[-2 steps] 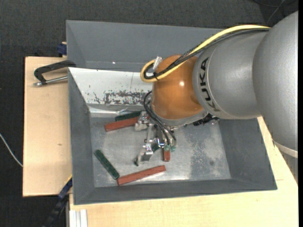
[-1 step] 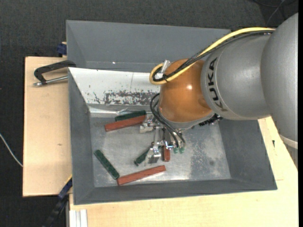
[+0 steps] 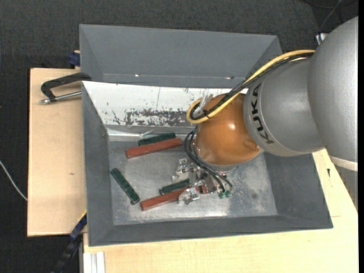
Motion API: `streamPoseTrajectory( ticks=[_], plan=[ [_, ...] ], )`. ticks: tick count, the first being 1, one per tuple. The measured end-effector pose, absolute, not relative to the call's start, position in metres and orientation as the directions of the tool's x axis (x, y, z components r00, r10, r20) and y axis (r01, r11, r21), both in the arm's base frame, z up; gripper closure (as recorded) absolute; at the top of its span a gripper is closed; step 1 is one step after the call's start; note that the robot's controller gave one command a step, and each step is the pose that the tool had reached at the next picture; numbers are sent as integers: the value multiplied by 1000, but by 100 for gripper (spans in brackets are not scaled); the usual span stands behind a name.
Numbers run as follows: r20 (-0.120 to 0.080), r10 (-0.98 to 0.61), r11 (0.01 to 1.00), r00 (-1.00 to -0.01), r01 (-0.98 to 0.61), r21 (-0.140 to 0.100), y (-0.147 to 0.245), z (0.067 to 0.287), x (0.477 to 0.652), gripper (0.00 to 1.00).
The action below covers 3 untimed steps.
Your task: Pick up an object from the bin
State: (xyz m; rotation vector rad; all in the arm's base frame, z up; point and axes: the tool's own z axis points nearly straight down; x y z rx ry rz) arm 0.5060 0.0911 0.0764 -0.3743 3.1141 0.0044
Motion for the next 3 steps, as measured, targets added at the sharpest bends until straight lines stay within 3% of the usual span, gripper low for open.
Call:
streamPoseTrajectory(
  ticks=[1, 2, 3],
  plan=[
    [-5, -237, 972, -972, -237, 2, 91, 76, 506, 100],
    [-4, -208, 978, -978, -208, 1, 107, 188, 531, 100],
    [-4, -208, 978, -978, -208, 1, 107, 188, 531, 100]
  ],
)
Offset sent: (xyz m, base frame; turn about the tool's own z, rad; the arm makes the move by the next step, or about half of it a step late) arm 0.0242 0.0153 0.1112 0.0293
